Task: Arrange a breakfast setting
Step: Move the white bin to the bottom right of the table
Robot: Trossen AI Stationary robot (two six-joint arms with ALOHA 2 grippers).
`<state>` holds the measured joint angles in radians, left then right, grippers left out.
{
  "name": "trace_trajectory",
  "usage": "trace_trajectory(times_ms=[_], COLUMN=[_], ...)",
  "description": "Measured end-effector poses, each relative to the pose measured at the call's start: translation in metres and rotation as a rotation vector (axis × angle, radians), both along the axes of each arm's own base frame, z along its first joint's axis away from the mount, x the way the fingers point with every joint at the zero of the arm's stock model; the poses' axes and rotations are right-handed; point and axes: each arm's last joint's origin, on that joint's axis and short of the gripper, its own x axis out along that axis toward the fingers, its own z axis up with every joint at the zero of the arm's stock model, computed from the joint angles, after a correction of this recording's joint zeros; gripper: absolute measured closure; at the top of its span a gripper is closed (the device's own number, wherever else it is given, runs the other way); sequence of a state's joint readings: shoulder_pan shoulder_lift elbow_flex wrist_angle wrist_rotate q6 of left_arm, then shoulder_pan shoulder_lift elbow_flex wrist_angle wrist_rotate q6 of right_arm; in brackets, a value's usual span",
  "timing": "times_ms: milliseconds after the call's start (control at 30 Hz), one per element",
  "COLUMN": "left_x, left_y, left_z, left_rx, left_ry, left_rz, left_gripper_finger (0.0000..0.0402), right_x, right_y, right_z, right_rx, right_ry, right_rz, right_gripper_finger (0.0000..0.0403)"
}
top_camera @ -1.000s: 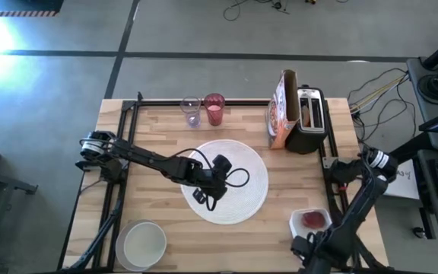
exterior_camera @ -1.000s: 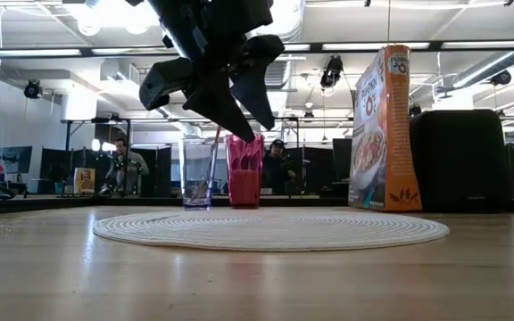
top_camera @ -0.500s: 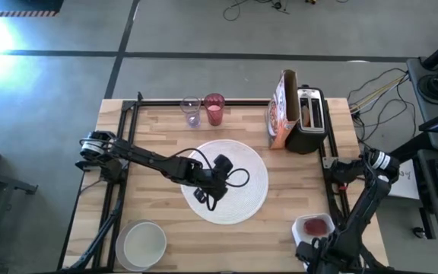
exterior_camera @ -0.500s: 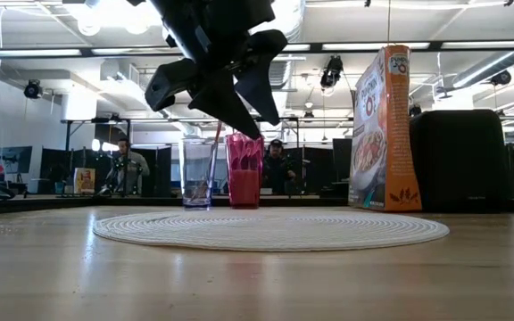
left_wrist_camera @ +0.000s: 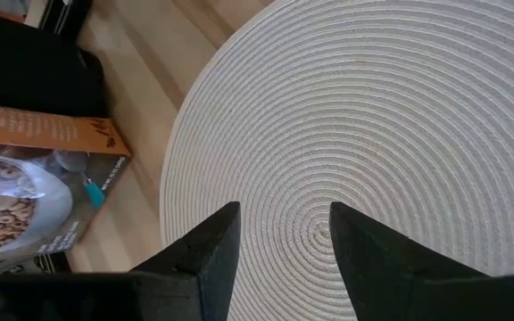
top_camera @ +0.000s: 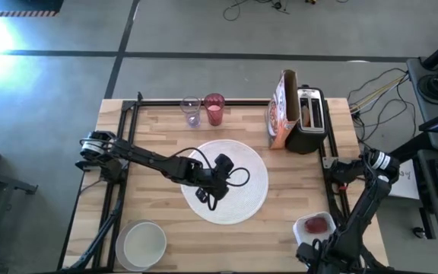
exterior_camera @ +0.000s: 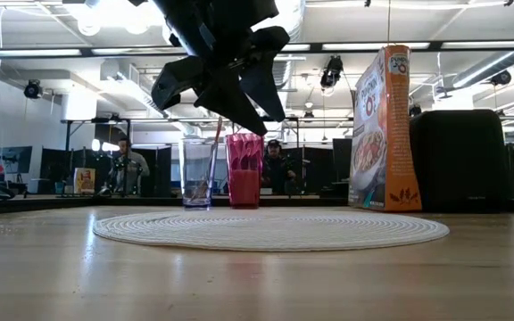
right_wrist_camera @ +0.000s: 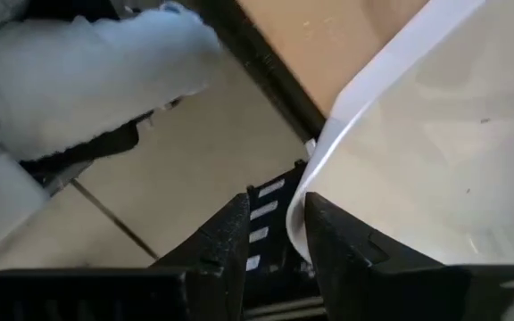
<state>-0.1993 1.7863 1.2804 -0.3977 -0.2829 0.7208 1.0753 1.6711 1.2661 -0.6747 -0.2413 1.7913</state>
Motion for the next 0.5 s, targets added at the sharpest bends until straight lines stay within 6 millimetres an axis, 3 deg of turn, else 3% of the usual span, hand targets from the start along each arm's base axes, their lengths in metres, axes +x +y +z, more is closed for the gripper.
trace_trajectory(times_ms=[200, 500], left_x=[0.0001, 0.0], left_y=[0.0, 0.0], left_z=[0.0, 0.0], left_rx=[0.0, -0.009], left_ry=[-0.001, -0.002], left_rz=[0.0, 0.01], left_gripper_finger=[0.0244, 0.0244], right_x=[0.0019, -0.002], right_y=[0.0051, -0.0017], right_z=[0.0116, 0.0089], right_rx=[0.045, -0.031], right_ry=[-0.006, 0.047], right_rz=[0.033, 0.017], right_gripper_finger=[0.0317, 0.0333])
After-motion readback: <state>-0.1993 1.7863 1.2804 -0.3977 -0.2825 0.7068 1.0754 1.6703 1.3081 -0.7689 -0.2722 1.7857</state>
